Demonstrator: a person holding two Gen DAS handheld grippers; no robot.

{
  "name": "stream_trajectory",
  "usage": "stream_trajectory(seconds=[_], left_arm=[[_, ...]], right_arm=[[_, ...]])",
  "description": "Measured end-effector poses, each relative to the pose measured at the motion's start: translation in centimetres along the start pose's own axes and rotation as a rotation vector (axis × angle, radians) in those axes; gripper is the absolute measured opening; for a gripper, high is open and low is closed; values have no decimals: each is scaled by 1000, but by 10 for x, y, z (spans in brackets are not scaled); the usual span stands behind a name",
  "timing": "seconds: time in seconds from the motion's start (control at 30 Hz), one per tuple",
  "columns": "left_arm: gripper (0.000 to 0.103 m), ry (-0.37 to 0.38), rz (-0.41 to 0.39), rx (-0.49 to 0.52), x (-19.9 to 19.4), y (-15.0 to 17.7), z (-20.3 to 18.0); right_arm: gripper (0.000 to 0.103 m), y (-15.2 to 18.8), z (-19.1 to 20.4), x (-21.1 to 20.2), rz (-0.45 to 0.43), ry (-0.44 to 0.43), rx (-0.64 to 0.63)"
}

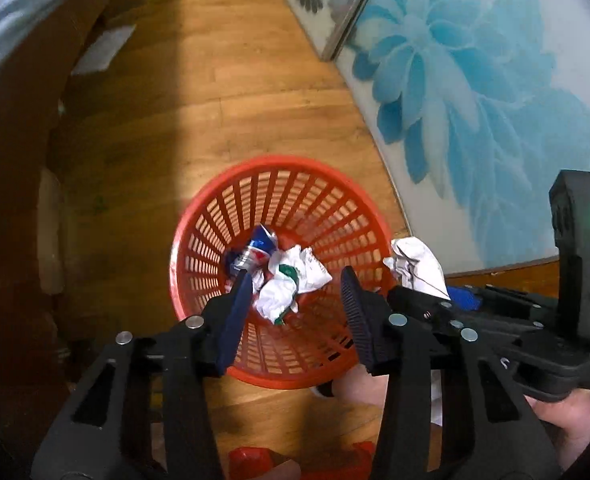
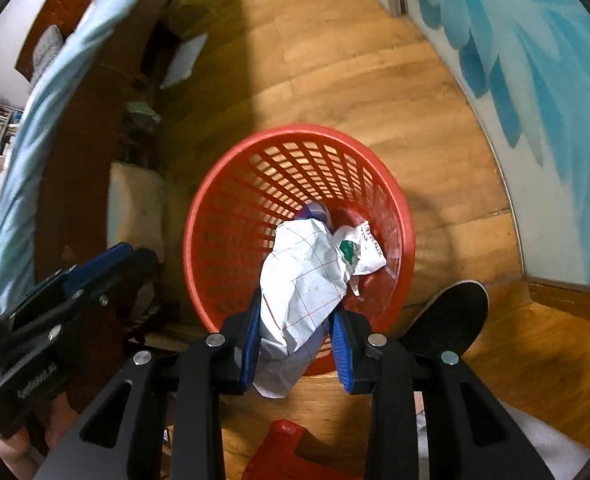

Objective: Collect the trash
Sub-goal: 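Carry the can and paper bag to the red wastebasket and release both, then move both tools back over the remaining trash on the bed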

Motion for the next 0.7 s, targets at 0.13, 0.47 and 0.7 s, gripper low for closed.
stream_trajectory(seconds=[0.13,0.47,0.7], left_arm=[[47,-17,6,-16,-5,6,11],[78,-150,-83,-4,-90,12,41],[86,-214,-280,-72,-228,45,79]], right_arm=[[47,-3,5,18,20,27,-11],[76,-16,32,-28,-81,130,-87],[87,-23,121,-147,-250,21,-212]])
Point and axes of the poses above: each gripper's, at about its wrist camera, not at the fingertips, and x roughly the way its jaws point, z to its left, y to its underside, the point moved 8 cm from there along x, roughly the way its jaws point, and after that the axes turned 6 degrees about x, right-handed, at the moved point
